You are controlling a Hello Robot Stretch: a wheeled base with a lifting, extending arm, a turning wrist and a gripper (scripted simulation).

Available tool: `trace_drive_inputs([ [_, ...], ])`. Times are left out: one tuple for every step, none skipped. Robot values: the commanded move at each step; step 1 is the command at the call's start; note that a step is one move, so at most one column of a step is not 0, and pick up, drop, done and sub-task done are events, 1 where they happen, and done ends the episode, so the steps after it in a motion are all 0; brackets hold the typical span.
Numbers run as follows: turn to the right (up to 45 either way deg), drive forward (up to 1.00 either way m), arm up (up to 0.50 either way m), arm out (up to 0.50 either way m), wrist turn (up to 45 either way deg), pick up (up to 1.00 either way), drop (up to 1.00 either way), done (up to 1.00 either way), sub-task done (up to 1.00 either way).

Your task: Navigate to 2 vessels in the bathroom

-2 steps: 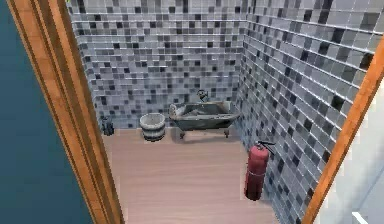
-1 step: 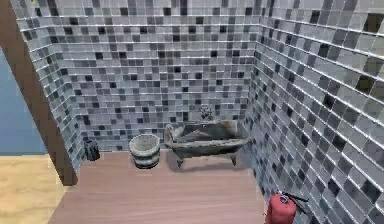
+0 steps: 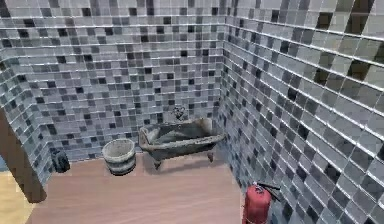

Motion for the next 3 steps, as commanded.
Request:
trace_drive_inputs([
  [0.0, 0.35, 0.0, 0.0, 0.0, 0.0, 0.0, 0.0, 0.0],
  [-21.0, 0.0, 0.0, 0.0, 0.0, 0.0, 0.0, 0.0, 0.0],
  [0.0, 0.4, 0.0, 0.0, 0.0, 0.0, 0.0, 0.0, 0.0],
])
